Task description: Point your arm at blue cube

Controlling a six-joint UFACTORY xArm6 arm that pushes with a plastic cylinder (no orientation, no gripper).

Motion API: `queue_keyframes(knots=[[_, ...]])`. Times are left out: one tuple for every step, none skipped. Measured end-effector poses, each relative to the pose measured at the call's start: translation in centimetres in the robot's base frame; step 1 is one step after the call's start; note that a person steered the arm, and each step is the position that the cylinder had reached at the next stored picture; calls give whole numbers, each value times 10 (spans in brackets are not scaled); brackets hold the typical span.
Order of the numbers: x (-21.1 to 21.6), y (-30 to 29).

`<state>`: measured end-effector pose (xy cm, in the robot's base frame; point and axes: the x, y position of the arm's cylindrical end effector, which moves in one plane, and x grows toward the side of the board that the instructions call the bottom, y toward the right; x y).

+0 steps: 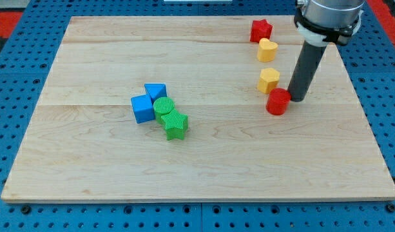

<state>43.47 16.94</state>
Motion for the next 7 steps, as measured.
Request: queue_keyframes(knots=[[19,-11],[19,-1],[33,-16],[51,-3],[73,11],[105,7],[157,-29]])
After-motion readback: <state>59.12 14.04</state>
